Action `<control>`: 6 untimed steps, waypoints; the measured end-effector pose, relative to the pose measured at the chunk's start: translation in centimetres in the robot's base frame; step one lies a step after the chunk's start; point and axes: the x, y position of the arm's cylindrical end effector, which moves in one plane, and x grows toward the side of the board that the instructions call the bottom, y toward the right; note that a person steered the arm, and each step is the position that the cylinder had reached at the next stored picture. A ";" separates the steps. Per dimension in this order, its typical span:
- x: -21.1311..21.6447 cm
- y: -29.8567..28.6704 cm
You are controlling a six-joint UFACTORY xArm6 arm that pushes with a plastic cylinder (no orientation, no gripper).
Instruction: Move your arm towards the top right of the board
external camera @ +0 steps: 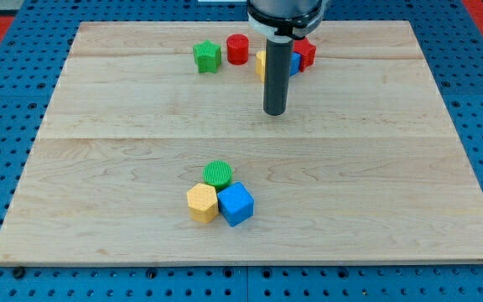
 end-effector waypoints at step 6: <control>-5.9 16.6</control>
